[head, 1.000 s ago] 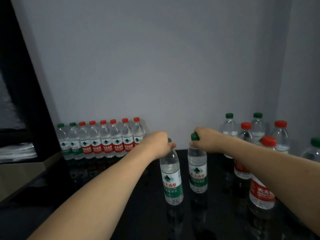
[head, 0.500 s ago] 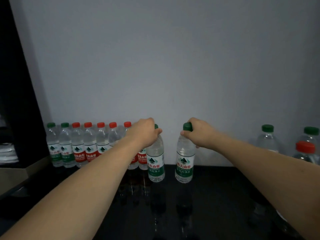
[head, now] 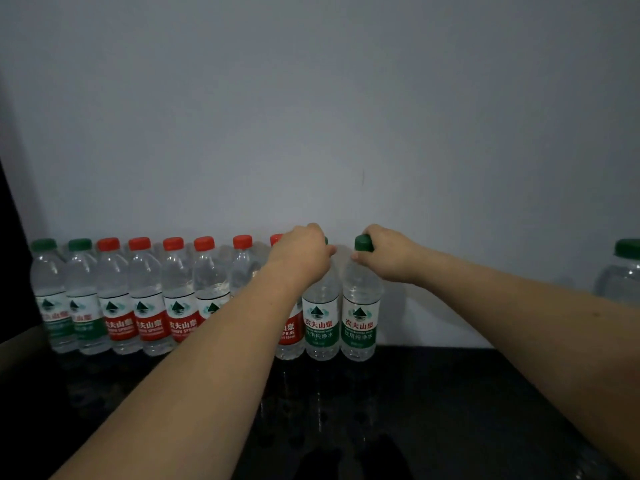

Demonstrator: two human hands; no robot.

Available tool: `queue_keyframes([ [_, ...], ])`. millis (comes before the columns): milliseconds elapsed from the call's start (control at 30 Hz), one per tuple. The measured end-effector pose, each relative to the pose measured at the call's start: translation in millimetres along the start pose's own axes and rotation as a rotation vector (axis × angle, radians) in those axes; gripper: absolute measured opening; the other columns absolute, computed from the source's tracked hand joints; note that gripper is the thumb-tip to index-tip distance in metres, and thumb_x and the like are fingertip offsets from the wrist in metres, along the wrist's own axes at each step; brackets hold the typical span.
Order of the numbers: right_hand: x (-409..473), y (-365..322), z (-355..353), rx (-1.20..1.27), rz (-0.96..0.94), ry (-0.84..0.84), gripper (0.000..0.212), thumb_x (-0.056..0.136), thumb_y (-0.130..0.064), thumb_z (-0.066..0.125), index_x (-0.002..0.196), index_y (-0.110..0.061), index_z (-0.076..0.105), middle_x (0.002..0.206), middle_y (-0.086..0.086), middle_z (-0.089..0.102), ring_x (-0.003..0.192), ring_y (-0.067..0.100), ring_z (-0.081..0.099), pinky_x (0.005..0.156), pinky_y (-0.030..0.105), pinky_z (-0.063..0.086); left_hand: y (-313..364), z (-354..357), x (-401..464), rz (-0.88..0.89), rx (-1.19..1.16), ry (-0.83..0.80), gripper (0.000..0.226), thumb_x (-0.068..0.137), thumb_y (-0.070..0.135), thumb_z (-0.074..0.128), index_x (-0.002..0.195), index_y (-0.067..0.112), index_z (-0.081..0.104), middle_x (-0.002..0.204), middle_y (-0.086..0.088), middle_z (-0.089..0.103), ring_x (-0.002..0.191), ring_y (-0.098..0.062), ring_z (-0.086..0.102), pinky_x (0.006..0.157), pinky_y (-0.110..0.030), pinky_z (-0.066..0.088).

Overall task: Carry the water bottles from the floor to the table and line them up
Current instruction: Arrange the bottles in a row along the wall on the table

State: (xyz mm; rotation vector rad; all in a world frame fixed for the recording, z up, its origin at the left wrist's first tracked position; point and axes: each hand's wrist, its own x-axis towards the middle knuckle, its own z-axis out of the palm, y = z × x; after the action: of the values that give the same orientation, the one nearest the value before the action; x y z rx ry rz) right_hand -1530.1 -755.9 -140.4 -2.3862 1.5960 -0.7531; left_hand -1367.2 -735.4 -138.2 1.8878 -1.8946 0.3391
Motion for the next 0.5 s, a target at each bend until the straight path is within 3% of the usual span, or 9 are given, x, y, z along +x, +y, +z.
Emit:
queue_keyframes([
  [200,17.0,-3.9,5.9,-0.009,-0.017,-0.074,0.034,0.098,-0.035,0.052,0.117,-0.009,0.042,0.097,0.006,0.052,0.082,0.021,0.052,0.068,0.031,0.038,-1.9,6.7,14.5,-0.035,0.004,-0.008,0.028,0.098,0.040,0.054,0.092,0.013,0.051,0.074,-0.002,0.048,0.069,-0.020,0.050,0.052,-0.029,0.035],
  [300,24.8,-3.7,4.7,0.004,0.023,-0.115,0.029,0.098,-0.036,0.051,0.111,-0.014,0.038,0.089,0.004,0.050,0.068,0.019,0.055,0.053,0.029,0.043,-2.9,10.0,19.5,-0.028,-0.008,-0.007,0.028,0.098,0.039,0.054,0.087,0.013,0.051,0.073,-0.002,0.048,0.069,-0.019,0.053,0.054,-0.029,0.038],
  [400,30.0,-3.4,6.1,-0.007,0.027,-0.128,0.030,0.098,-0.036,0.052,0.112,-0.014,0.037,0.091,0.006,0.051,0.068,0.021,0.057,0.058,0.033,0.051,-6.1,13.2,24.1,-0.017,-0.034,0.000,0.031,0.097,0.041,0.054,0.081,0.015,0.049,0.072,-0.001,0.049,0.065,-0.017,0.051,0.052,-0.028,0.037],
  [500,30.7,-1.9,6.9,-0.003,0.020,-0.123,0.030,0.098,-0.037,0.052,0.112,-0.015,0.036,0.089,0.006,0.050,0.066,0.021,0.057,0.053,0.030,0.047,-9.4,16.0,24.6,-0.012,-0.047,0.019,0.035,0.096,0.043,0.055,0.076,0.017,0.045,0.071,-0.001,0.047,0.062,-0.015,0.049,0.049,-0.027,0.034],
])
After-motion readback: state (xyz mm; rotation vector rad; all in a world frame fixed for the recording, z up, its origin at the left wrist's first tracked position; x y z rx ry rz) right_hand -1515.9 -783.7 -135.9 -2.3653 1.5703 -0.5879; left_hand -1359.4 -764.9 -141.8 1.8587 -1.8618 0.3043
